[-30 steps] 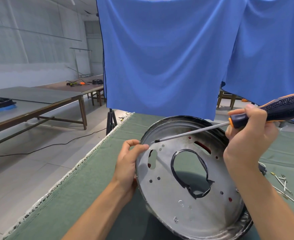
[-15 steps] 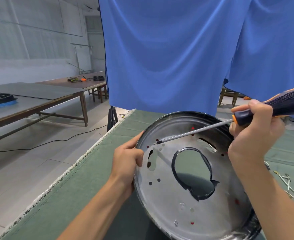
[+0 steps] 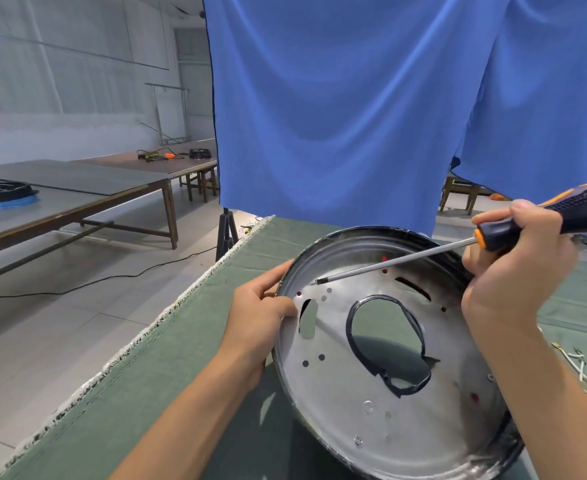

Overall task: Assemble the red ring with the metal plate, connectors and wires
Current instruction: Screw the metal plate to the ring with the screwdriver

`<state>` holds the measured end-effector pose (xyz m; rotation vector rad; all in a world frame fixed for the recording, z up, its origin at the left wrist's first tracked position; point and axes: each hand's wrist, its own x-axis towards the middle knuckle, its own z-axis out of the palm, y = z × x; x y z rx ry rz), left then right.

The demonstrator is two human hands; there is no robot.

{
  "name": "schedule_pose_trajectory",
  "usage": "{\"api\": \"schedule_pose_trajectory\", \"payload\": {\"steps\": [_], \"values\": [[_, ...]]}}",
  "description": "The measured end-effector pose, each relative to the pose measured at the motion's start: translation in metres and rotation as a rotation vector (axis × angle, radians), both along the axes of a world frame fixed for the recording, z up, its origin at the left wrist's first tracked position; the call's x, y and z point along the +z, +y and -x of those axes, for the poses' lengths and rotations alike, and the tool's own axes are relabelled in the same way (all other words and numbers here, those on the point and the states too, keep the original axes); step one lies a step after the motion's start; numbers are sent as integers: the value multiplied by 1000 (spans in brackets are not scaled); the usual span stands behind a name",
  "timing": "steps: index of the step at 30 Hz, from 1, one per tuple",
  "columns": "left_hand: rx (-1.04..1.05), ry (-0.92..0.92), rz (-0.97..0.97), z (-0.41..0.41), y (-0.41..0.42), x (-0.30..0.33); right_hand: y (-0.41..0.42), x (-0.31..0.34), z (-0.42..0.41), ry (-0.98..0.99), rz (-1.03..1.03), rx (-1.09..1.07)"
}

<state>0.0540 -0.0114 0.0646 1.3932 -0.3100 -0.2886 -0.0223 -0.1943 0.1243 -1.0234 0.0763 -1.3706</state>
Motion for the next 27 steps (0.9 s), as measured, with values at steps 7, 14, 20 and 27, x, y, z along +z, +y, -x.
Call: {"api": "schedule_pose_trajectory", "payload": {"steps": [7, 14, 20, 27], "values": [[-11, 148, -213, -8, 3, -8, -1, -7, -4, 20, 37, -53], [-127, 201, -289, -9, 9, -7, -2, -8, -6, 24, 48, -41], [-93, 47, -296, -4, 6, -3, 0, -4, -4, 37, 51, -6], [-52, -130, -322, 6, 3, 3, -1, 0, -1, 28, 17, 2]]}}
